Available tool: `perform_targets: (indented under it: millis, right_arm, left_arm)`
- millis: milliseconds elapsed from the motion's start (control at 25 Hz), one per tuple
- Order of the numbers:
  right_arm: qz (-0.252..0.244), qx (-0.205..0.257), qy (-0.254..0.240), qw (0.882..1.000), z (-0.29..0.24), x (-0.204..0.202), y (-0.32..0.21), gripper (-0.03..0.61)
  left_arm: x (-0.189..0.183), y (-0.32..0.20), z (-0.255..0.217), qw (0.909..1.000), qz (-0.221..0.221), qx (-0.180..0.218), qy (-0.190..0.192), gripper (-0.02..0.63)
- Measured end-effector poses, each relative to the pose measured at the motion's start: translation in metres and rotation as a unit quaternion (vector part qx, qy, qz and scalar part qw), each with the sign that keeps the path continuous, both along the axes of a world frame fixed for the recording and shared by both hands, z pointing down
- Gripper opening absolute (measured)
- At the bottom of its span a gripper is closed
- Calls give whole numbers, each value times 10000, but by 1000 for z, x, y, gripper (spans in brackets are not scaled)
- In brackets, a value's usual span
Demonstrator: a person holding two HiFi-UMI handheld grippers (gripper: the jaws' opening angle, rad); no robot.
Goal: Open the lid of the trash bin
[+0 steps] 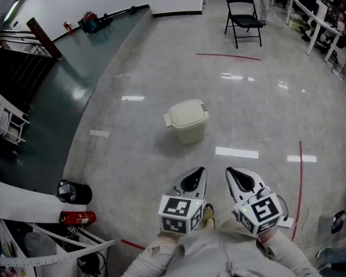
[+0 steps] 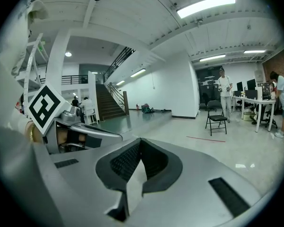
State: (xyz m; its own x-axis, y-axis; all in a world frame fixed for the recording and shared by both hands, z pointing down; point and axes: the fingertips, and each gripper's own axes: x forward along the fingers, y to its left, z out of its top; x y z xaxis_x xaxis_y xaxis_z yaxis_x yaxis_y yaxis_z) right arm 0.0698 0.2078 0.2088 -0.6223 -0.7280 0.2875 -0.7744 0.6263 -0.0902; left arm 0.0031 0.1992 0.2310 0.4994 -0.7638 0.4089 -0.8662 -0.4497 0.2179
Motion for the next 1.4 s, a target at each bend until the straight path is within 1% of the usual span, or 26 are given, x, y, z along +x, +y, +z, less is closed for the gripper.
perform_targets:
  millis: [160, 320, 560, 760, 920, 1240, 1400]
  right_arm:
    - [-71, -26, -5, 10000, 2, -7, -14, 0]
    - [-163, -115, 30, 9998, 10, -14, -26, 0]
    - [-287, -229, 48, 9993, 18, -20, -62, 0]
    - [-516, -208, 135, 9984, 20, -24, -107, -1]
    - [-561, -239, 186, 9980, 23, -19, -146, -2]
    - [-700, -339, 306, 9965, 28, -6, -218, 0]
    - [-756, -484, 371, 9953, 36, 1, -257, -1]
  left_arm:
    - [-8, -16, 1, 10000, -79, 18, -31, 5]
    - [-17, -27, 7, 9998, -208, -44, 9, 5]
    - [-23, -54, 12, 9992, -360, -143, 29, 5]
    - [-25, -92, 15, 9983, -552, -174, 60, 5]
    - [-20, -124, 19, 9981, -592, -182, 62, 5]
    - [-10, -182, 31, 9955, -851, -376, 172, 5]
    - [-9, -210, 38, 9932, -1030, -524, 159, 5]
